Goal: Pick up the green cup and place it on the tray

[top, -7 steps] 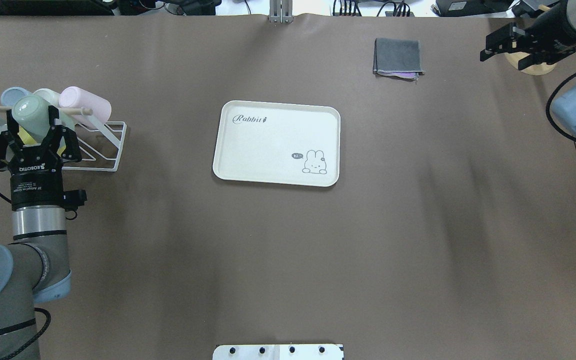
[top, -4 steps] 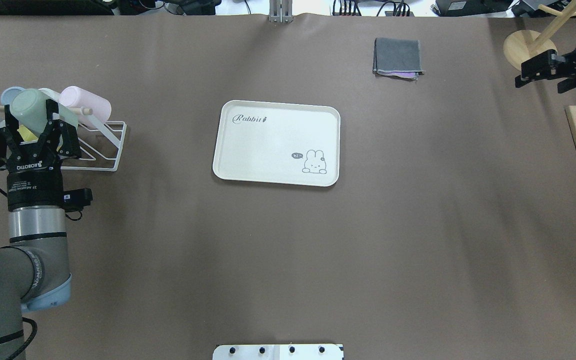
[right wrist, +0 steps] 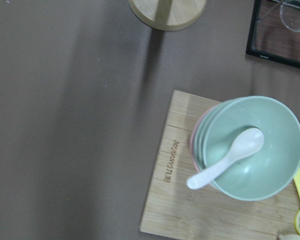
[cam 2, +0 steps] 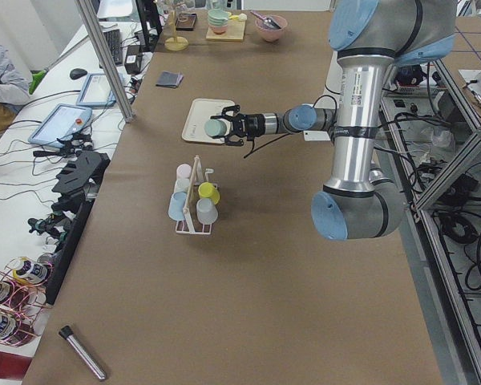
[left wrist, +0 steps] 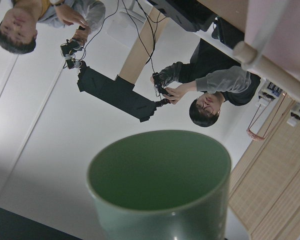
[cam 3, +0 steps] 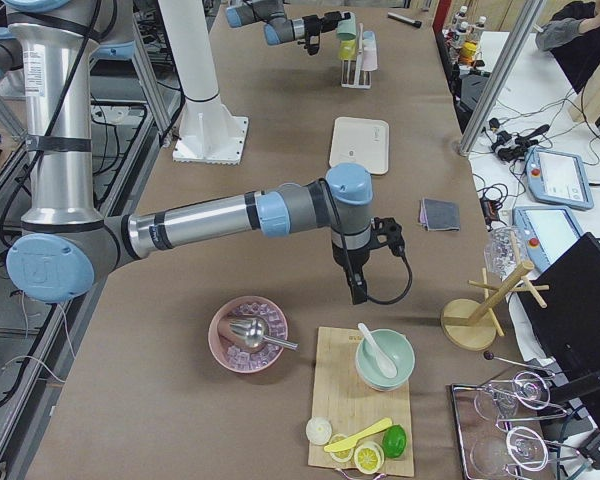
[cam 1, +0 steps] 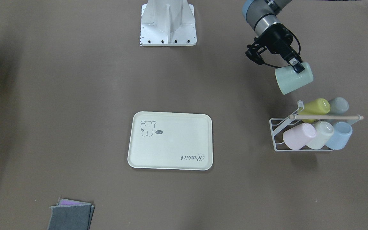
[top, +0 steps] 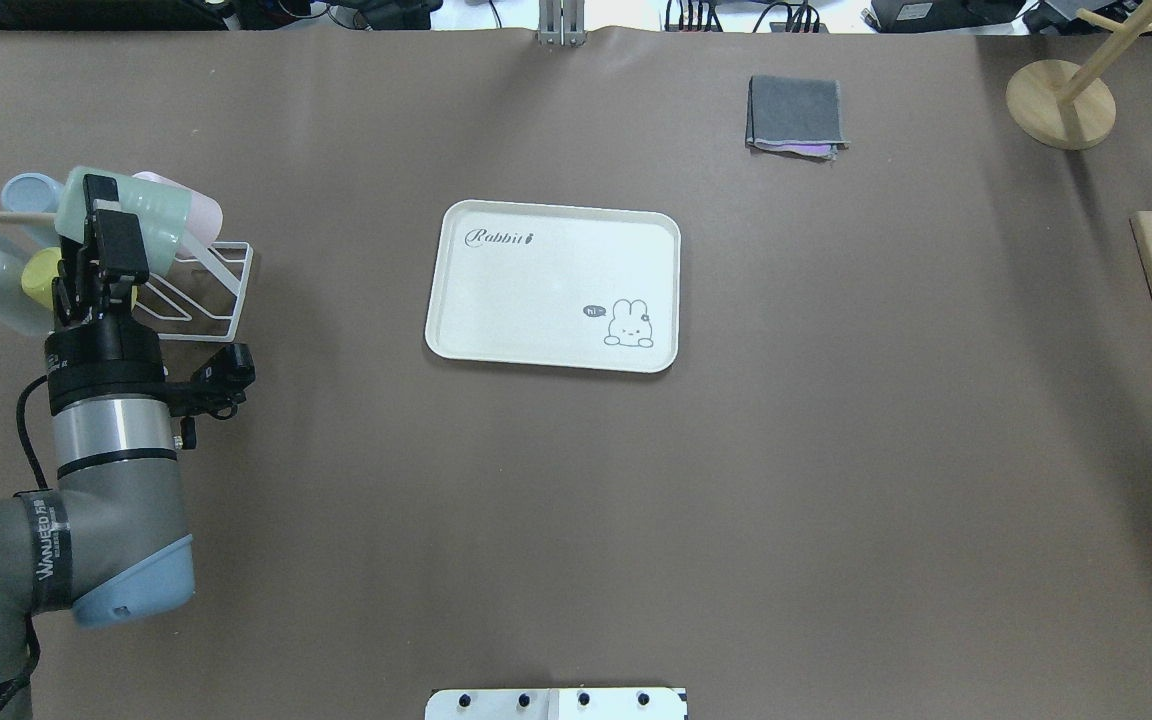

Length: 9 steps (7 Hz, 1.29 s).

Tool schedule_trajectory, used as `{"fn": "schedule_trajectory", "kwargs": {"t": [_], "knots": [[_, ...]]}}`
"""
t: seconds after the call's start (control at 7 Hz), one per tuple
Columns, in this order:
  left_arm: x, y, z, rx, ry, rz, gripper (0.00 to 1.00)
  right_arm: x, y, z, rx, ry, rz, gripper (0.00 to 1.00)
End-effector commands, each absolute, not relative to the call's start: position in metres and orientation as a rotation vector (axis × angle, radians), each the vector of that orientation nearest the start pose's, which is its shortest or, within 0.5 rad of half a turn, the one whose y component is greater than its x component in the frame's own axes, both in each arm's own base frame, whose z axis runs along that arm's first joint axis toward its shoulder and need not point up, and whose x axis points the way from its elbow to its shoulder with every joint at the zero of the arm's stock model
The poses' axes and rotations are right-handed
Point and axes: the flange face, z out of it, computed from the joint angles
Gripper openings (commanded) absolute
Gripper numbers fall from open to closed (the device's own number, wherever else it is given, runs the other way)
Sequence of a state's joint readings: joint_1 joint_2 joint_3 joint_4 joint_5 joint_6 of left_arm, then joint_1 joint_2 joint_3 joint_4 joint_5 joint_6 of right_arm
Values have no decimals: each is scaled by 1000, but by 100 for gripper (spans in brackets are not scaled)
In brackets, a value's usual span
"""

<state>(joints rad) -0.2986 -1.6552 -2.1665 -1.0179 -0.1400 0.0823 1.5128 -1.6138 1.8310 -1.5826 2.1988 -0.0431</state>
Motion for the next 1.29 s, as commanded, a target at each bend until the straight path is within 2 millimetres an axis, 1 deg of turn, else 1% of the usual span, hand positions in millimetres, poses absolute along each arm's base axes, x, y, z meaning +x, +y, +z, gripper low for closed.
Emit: {"fn": "schedule_trajectory", "kwargs": {"t": [0.0,0.14,0.29,0.43,0.57,0.71,0.86,1.0,1.14], "knots": [[363,-357,332,1127,-884,737,34,96,-466,630,145,-629,-195,100],[378,-364,338,1215,-746,569,34,93,-461,640,120,-661,-175,100],[383,-365,340,1272,-598,409,34,91,-465,650,95,-695,-151,100],[387,-366,343,1311,-417,236,34,88,-475,647,68,-732,-49,100],[393,-366,340,1328,-265,111,34,79,-481,642,58,-735,-36,100],[395,-366,334,1324,-82,7,34,77,-481,645,54,-733,-41,100],[399,-367,333,1297,71,-24,34,78,-483,646,52,-735,-40,100],[413,-379,330,1269,244,-60,34,78,-483,646,54,-735,-44,100],[430,-389,322,1295,343,-119,34,77,-482,645,55,-736,-43,100]]}}
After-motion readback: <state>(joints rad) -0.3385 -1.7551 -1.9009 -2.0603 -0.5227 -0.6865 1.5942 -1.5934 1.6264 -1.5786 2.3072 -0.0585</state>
